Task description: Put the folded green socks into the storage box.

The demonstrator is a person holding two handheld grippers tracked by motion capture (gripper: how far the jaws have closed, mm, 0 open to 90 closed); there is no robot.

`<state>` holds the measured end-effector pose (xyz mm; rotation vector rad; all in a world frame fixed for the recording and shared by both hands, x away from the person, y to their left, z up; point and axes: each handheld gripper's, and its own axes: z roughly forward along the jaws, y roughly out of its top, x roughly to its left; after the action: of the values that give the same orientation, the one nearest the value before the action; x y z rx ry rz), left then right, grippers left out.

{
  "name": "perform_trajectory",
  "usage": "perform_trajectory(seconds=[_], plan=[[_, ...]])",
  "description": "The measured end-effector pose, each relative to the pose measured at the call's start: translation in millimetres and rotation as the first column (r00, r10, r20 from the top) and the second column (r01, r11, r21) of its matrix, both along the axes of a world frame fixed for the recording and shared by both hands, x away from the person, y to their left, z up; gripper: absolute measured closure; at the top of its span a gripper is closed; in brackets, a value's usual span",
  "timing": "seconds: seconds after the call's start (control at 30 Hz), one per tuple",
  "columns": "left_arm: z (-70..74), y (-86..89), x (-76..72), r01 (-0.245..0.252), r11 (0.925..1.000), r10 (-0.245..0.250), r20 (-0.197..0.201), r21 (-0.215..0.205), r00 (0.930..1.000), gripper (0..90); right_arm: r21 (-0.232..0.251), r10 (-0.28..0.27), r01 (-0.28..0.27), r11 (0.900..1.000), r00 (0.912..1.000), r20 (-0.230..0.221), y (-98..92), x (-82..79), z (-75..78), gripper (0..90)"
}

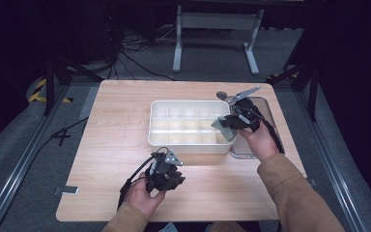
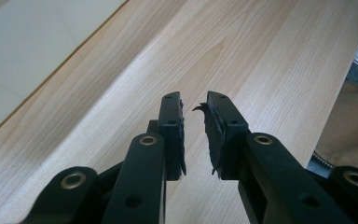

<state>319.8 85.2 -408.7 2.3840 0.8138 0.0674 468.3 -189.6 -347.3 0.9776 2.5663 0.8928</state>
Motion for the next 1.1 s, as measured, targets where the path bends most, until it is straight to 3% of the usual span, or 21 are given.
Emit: perform_trajectory(seconds=[0.23, 0.47, 0.63, 0.8, 1.1], plan=[[0.0, 0.9, -0.4, -0.002, 1.0000, 0.002, 0.002, 0.003, 1.0000, 76.7, -0.033, -0.001, 0.002, 0.999, 0.9995, 0.033, 5.6, 0.1, -16.5, 72.8], [-0.1, 0.4, -0.2, 0.002, 1.0000, -0.002, 0.000, 0.009, 1.0000, 76.7, -0.039, -0.019, 0.020, 0.999, 0.9991, 0.038, 5.9, 2.0, -26.1, 72.8], [-0.8, -0.5, -0.4, 0.003, 1.0000, -0.003, -0.006, 0.007, 1.0000, 76.9, -0.058, -0.033, 0.034, 0.998, 0.9993, 0.016, 5.6, 1.1, -36.2, 72.6], [-1.5, -1.3, -0.5, 0.003, 1.0000, -0.003, -0.007, 0.009, 1.0000, 76.9, -0.066, -0.040, 0.040, 0.997, 0.9992, 0.002, 5.5, -0.1, -36.3, 72.2], [-0.5, -0.9, -0.6, 0.011, 0.9998, -0.011, 0.000, 0.016, 0.9999, 76.9, -0.135, -0.060, 0.053, 0.989, 0.9973, -0.044, 16.2, -0.9, -41.7, 72.3]])
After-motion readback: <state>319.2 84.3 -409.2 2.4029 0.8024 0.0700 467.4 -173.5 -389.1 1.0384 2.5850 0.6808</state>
